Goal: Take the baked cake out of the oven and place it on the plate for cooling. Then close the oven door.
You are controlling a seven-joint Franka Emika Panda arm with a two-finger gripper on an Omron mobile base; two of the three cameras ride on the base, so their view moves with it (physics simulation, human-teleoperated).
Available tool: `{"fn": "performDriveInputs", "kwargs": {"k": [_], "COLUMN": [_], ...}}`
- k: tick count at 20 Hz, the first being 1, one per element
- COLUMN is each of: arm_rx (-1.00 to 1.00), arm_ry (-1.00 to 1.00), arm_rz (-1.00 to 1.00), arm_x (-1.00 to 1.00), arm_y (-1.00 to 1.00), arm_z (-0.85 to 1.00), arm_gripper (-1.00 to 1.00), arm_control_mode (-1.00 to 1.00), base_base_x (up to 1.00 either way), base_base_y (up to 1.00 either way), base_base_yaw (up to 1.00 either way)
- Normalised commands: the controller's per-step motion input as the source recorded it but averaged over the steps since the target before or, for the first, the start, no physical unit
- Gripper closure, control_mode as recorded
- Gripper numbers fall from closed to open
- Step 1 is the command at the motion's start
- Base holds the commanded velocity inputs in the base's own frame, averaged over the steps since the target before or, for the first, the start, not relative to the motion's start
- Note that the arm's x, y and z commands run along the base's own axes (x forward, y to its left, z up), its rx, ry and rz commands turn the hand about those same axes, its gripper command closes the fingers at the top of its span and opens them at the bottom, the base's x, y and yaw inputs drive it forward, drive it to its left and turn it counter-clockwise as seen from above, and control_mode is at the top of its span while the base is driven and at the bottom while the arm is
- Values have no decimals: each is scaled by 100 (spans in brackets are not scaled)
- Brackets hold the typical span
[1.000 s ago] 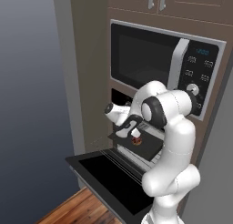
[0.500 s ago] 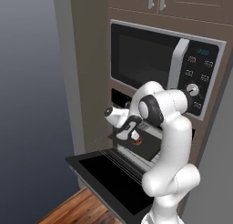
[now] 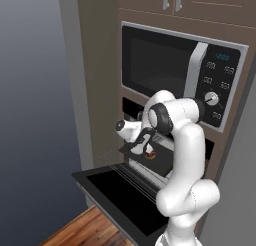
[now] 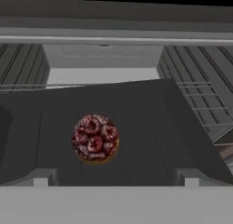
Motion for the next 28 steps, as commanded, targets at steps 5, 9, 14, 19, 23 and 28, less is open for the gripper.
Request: {"fn": "performDriveInputs", "kwargs": {"k": [5, 9, 14, 19, 23, 28], "arm_rx": [0, 0, 2, 3, 12, 20], "arm_ry": [-10, -5, -5, -1, -6, -22], "arm_rz": [-7, -7, -9, -5, 0, 0], "arm_x": [0, -4, -21, -17, -6, 0], "arm_y": [0, -3, -23, -34, -11, 0], "arm_z": [-57, -46, -3, -5, -16, -1], "arm_gripper": [-100, -100, -100, -100, -100, -100], "arm_control_mode": [-100, -100, -100, -100, -100, -100], "base_base_x": [0, 0, 0, 0, 0, 0], "base_base_y": [0, 0, 0, 0, 0, 0], "base_base_yaw": [0, 0, 0, 0, 0, 0]}}
